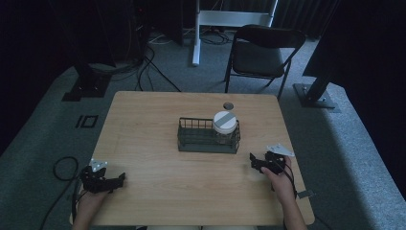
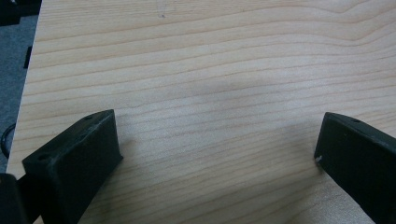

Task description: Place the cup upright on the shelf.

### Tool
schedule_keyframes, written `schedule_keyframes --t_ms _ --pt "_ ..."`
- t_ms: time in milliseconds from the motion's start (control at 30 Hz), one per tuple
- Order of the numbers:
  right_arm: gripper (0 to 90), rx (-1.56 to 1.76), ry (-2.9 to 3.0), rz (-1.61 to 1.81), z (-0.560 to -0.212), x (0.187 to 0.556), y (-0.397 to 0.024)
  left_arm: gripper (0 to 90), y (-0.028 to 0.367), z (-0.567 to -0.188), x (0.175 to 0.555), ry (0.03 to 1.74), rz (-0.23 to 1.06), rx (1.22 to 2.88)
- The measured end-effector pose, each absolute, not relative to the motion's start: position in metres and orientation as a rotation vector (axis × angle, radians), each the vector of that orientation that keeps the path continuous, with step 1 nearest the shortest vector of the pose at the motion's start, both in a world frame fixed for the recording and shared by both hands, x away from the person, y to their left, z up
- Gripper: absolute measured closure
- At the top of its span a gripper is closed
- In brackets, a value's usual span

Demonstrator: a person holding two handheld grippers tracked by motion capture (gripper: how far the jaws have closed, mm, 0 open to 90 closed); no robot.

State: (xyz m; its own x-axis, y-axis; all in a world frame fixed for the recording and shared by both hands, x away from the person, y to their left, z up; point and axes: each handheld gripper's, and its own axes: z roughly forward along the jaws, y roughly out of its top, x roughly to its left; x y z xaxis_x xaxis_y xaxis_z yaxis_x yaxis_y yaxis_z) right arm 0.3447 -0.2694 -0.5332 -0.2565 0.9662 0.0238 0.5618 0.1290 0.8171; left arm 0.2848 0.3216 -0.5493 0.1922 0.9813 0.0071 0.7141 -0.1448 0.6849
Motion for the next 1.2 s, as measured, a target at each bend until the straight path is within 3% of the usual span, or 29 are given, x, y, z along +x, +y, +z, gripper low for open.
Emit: schedule_keyframes --t_ms 1200 --pt "11.8 1.657 1.868 0.810 -0.552 0.341 -0.301 0.3 0.322 -0.549 0.285 1.580 0.634 1.924"
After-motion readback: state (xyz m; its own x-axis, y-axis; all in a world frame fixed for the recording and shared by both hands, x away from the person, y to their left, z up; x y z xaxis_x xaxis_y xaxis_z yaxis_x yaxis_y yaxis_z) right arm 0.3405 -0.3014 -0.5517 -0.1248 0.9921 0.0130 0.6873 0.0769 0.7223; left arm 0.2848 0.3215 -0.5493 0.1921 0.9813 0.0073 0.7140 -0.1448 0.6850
